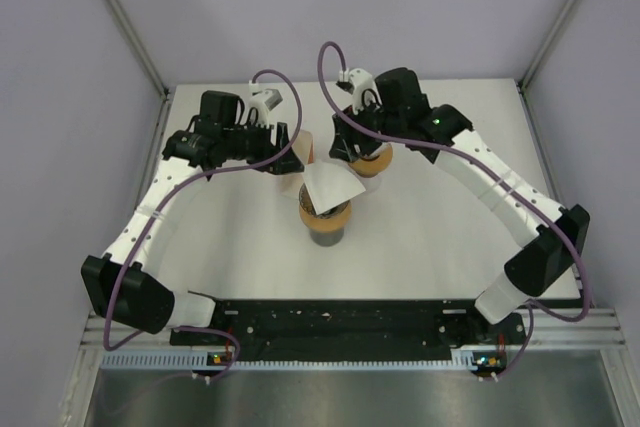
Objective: Place the coffee filter in the dripper
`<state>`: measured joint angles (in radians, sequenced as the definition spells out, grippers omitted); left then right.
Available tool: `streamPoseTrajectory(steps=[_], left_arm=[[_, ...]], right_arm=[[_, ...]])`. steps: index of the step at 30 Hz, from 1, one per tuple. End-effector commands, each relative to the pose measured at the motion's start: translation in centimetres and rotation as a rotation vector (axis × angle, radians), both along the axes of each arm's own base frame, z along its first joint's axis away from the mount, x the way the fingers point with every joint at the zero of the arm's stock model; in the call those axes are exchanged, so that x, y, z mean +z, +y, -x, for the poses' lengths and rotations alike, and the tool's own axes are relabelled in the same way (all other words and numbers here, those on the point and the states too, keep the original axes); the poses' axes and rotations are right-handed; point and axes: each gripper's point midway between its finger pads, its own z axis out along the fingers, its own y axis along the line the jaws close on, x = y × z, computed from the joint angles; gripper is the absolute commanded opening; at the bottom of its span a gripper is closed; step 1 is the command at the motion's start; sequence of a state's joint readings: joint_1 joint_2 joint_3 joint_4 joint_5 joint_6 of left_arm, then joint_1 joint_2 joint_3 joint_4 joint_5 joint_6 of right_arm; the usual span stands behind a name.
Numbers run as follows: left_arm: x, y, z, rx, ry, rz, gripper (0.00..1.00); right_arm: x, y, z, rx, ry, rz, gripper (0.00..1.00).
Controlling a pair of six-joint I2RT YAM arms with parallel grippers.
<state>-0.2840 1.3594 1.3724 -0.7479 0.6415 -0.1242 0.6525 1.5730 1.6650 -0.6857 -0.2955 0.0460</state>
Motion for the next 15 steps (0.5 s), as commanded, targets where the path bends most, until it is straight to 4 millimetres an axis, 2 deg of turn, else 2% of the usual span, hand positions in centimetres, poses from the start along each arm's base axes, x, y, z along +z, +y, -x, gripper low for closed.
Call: streamPoseTrajectory(steps=[1, 7, 11, 15], left_arm=[[1.1, 0.0, -0.5, -0.008, -0.072, 0.015, 0.66], [1.2, -0.1, -0.4, -0.014, -0.073, 0.019, 0.65], [1.0, -0.1, -0.4, -0.016, -0.069, 0.019, 0.65], [1.2, -0.2, -0.4, -0.016, -0.069, 0.023, 0.65]], right_arm=[[0.2, 2.4, 1.0, 0.110, 0.051, -0.055, 0.58], [-1.4, 3.1, 1.2, 0.142, 0.112, -0.048, 0.56], [-1.0, 3.9, 2.4, 0.204, 0.150, -0.090, 0.39], [-1.0, 3.7, 3.0, 0.213, 0.164, -0.097, 0.33]])
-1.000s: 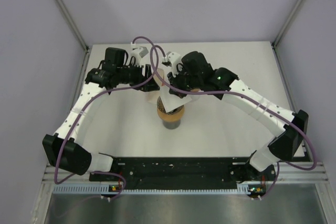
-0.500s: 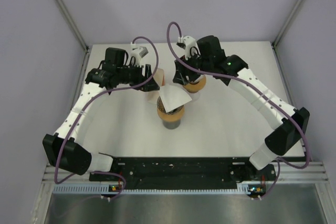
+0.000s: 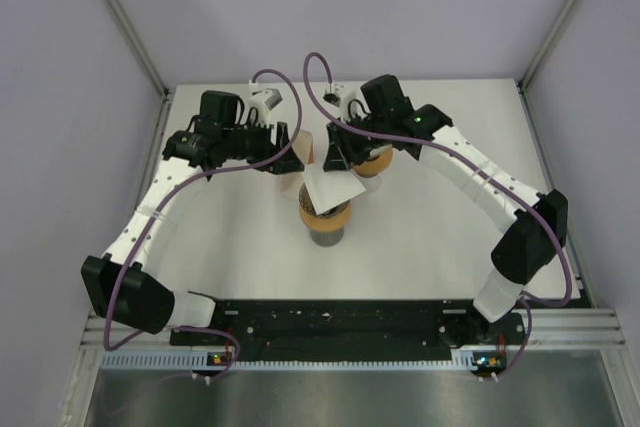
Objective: Place the coffee filter in the dripper
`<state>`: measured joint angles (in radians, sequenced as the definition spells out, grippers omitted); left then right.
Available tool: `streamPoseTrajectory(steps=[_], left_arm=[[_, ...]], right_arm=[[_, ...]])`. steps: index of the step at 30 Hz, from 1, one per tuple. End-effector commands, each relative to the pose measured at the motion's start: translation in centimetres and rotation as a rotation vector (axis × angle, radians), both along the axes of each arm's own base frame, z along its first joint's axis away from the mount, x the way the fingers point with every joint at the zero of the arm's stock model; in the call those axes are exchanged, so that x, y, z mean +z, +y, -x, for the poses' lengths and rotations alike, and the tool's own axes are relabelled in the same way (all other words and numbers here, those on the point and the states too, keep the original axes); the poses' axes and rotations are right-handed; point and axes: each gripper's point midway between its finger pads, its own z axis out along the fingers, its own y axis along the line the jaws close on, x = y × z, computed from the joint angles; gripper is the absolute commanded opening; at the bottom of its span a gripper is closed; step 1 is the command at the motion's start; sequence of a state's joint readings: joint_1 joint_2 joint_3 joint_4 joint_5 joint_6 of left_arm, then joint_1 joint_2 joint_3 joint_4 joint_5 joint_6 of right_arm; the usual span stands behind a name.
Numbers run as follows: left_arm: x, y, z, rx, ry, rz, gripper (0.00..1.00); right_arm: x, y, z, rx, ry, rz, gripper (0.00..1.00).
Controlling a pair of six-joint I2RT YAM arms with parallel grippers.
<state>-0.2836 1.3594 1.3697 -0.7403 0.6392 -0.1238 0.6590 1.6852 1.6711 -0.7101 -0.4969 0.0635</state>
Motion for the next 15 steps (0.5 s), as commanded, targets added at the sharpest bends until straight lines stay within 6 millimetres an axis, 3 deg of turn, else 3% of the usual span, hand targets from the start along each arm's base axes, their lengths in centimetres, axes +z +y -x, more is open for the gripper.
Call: streamPoseTrajectory(steps=[1, 11, 15], left_arm=[[1.2, -0.2, -0.3, -0.018, -0.067, 0.022, 0.65], [1.4, -0.2, -0.3, -0.017, -0.066, 0.026, 0.65], [1.6, -0.2, -0.5, -0.014, -0.069, 0.025, 0.65]], right_arm=[[3.0, 0.8, 1.2, 0.057, -0.016, -0.084, 0.31], [2.6, 0.6, 2.6, 0.091, 0.003, -0.090, 0.27], [3.0, 1.0, 3.4, 0.093, -0.077, -0.052, 0.18]])
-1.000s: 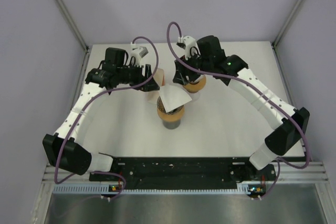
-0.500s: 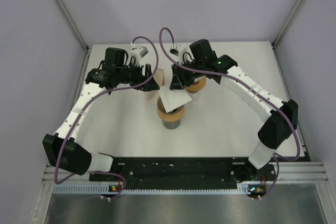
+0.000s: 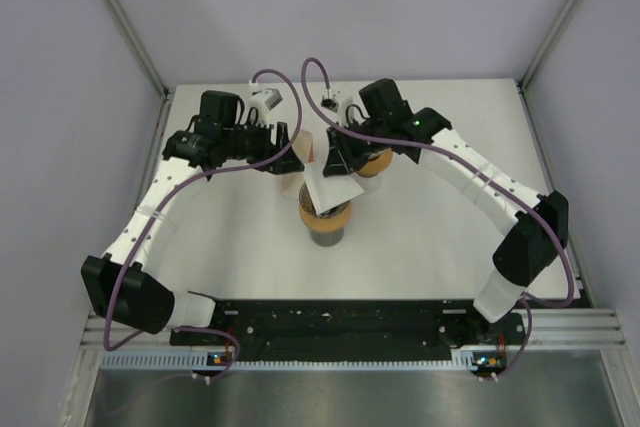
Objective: Place the coffee filter in the dripper
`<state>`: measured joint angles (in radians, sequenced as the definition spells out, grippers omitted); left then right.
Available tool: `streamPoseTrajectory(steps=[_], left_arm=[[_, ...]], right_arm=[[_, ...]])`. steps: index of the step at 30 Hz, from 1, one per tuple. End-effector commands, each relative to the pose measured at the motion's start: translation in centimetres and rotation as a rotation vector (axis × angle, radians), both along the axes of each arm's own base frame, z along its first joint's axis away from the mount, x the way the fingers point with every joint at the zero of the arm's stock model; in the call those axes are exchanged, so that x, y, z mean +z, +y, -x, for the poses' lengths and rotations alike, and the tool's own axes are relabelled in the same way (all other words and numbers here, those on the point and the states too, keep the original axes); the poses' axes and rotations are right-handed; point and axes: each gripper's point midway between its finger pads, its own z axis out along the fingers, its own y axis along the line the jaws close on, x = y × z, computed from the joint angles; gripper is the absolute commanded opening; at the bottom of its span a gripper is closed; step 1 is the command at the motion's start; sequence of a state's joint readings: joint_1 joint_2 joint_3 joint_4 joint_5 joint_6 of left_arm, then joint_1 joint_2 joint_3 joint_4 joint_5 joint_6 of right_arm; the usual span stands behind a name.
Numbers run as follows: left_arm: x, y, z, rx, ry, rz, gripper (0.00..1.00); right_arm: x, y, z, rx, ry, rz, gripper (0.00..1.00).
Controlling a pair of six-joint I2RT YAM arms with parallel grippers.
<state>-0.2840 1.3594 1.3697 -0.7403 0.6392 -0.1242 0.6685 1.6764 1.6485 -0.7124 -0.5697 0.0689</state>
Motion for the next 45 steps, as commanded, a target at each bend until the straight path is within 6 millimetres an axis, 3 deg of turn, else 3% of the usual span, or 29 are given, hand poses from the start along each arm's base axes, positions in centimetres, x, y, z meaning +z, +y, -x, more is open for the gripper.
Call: streamPoseTrajectory(steps=[1, 9, 11, 15, 20, 34, 40, 43, 45], left_arm=[[1.8, -0.2, -0.5, -0.015, -0.071, 0.026, 0.65], [3.8, 0.2, -0.7, -0.010, -0.129, 0.015, 0.67], [4.0, 0.2, -0.8, -0.011, -0.136, 0.010, 0.68], [2.8, -0.1, -0.4, -0.040, -0.094, 0.012, 0.69], [1.1, -0.2, 0.5, -0.098, -0.040, -0.005, 0.68], [-2.1, -1.8, 2.5, -0.255, -0.017, -0.045, 0.65], [-4.3, -1.0, 1.4, -0.206, -0.010, -0.129, 0.56], [-4.2, -0.9, 1.0, -0.187, -0.031, -0.137, 0.42], [-3.8, -1.2, 1.2, -0.200, -0.038, -0.114, 0.36]], right_arm=[[3.2, 0.5, 1.7, 0.026, -0.166, -0.006, 0.16], [2.4, 0.8, 2.7, 0.058, -0.332, 0.103, 0.00], [1.9, 1.4, 3.5, 0.104, -0.356, 0.119, 0.00], [0.3, 2.2, 4.7, 0.196, -0.405, 0.178, 0.00], [-1.4, 1.7, 4.5, 0.208, -0.409, 0.254, 0.00], [-2.1, 2.5, 5.9, 0.311, -0.413, 0.233, 0.00], [-1.9, 2.7, 6.4, 0.339, -0.408, 0.210, 0.00], [-1.2, 2.8, 6.7, 0.347, -0.419, 0.186, 0.01], [-0.9, 2.9, 6.8, 0.352, -0.423, 0.170, 0.08]])
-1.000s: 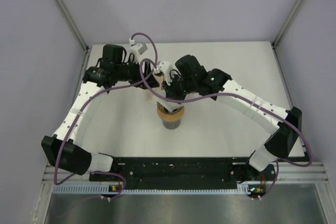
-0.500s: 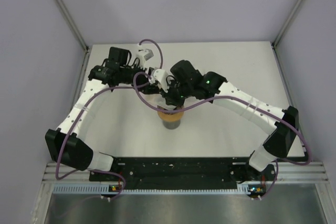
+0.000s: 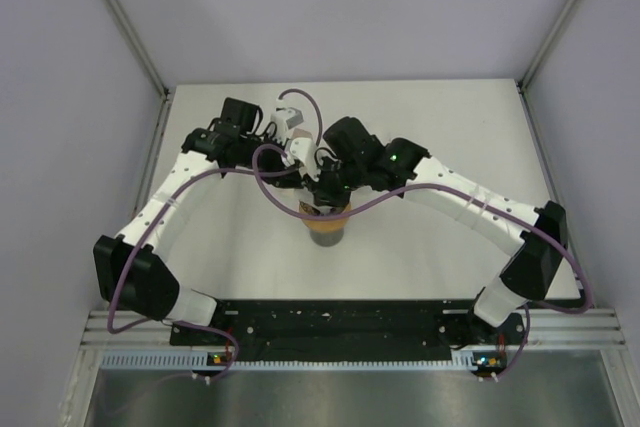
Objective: Place the coffee filter in the dripper
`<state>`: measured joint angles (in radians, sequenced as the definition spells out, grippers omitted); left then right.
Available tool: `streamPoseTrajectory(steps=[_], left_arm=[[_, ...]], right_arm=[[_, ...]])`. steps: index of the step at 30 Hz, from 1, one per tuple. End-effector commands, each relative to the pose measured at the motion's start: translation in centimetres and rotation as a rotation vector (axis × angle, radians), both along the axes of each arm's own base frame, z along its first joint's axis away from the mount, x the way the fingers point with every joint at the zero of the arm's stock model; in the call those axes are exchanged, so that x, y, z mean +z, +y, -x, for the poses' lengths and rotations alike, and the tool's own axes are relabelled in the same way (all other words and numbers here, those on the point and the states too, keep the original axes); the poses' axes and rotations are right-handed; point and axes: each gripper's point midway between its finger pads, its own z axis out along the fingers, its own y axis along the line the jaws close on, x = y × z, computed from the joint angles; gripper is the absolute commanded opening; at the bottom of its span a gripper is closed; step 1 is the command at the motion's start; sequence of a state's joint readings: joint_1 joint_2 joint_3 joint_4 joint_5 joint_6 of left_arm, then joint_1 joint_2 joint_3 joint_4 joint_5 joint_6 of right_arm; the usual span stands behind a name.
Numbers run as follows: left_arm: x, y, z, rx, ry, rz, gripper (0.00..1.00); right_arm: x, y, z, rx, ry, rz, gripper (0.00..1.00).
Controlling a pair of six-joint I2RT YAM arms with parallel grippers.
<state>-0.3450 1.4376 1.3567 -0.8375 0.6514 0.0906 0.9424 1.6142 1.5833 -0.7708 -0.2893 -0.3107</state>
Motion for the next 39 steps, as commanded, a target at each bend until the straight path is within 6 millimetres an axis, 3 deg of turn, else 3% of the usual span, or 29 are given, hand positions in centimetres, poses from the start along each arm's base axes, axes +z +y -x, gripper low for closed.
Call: streamPoseTrajectory(steps=[1, 5, 9, 13, 16, 19, 22, 29, 32, 36, 39], left_arm=[[0.7, -0.4, -0.2, -0.019, -0.053, 0.027, 0.32], [1.2, -0.7, 0.1, -0.039, -0.073, 0.036, 0.23], [1.4, -0.6, 0.3, -0.048, -0.097, 0.028, 0.20], [1.8, -0.7, 0.5, -0.060, -0.122, 0.027, 0.18], [1.9, -0.7, 0.5, -0.063, -0.131, 0.025, 0.18], [1.7, -0.7, 0.6, -0.065, -0.129, 0.025, 0.17], [1.6, -0.9, 0.6, -0.069, -0.126, 0.026, 0.17], [1.9, -0.9, 0.7, -0.059, -0.131, 0.031, 0.17], [1.9, -1.0, 0.6, -0.057, -0.127, 0.038, 0.17], [2.1, -1.4, 0.6, -0.065, -0.111, 0.055, 0.18], [3.2, -1.4, 0.4, -0.056, -0.098, 0.074, 0.26]], right_arm=[[1.9, 0.9, 0.9, 0.060, -0.023, -0.071, 0.12], [3.1, 1.0, 1.1, 0.064, -0.030, -0.106, 0.39], [6.1, 1.3, 1.7, 0.078, -0.039, -0.194, 0.49], [9.8, 0.9, 1.1, 0.024, -0.016, -0.326, 0.49], [10.6, -0.1, -1.0, -0.075, 0.016, -0.378, 0.28], [9.4, -1.0, -2.7, -0.170, 0.039, -0.367, 0.11], [7.3, -1.3, -3.4, -0.219, 0.057, -0.322, 0.00], [2.1, -1.2, -3.1, -0.222, 0.127, -0.217, 0.00], [1.1, -0.9, -2.3, -0.193, 0.117, -0.186, 0.00], [-0.4, -1.2, -2.9, -0.231, 0.092, -0.112, 0.00], [-2.1, -1.3, -2.8, -0.226, 0.075, -0.031, 0.00]])
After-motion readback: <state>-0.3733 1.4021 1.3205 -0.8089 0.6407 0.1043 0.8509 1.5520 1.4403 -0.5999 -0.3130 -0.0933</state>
